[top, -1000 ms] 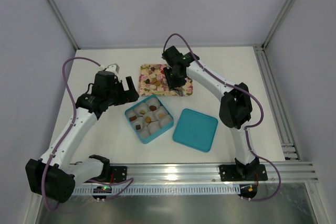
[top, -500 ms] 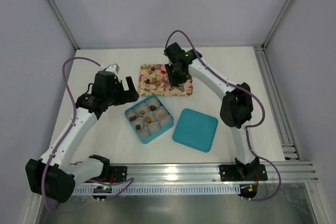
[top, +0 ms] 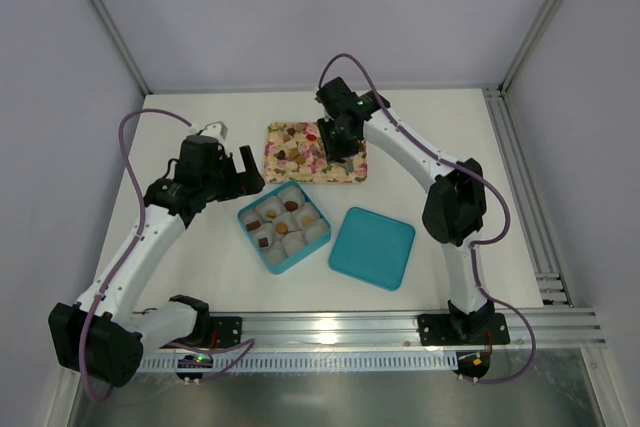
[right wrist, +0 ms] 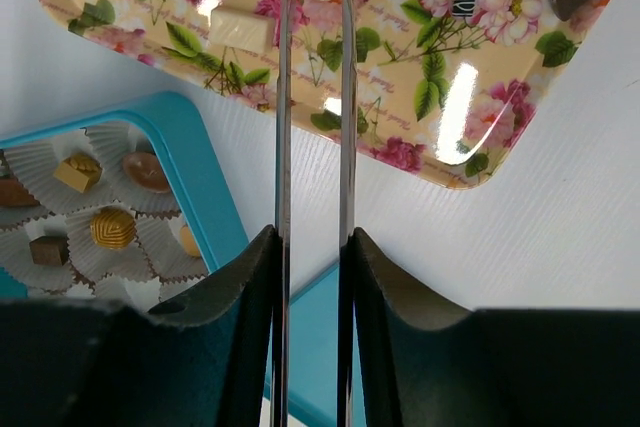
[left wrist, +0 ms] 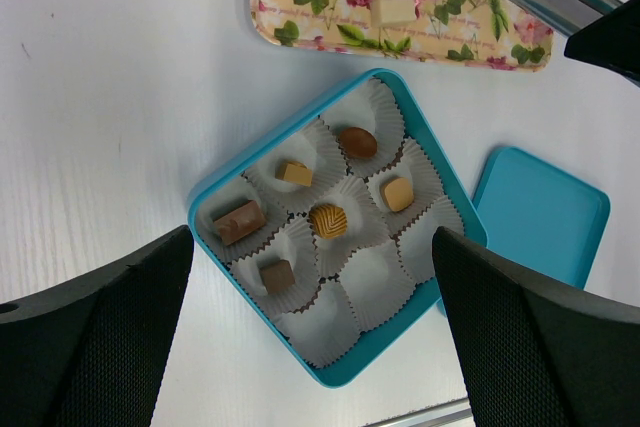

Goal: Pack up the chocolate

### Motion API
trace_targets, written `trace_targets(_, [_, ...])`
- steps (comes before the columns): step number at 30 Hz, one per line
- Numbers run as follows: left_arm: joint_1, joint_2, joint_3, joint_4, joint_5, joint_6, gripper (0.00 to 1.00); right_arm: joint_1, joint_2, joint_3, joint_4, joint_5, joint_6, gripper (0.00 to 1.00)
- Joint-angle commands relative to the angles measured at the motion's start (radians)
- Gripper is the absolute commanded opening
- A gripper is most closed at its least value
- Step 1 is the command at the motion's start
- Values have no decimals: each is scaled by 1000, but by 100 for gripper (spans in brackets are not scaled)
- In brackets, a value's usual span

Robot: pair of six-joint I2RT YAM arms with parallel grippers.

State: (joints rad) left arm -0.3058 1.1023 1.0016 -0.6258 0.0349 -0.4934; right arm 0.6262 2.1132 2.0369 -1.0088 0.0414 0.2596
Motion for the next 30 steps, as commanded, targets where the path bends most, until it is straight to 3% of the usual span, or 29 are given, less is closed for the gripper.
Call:
trace_targets(1, [-1,-1,3,14,-12,6,100,-2,-99,32,4,-9,-11,36])
trace_targets(16, [-1,-4,5,12,-15,6,100,26,-263,-92,7,-109,-13,36])
trace_targets(30, [-3,-10,5,12,-15,6,100,174,-444,-254,-97,-127,12,35])
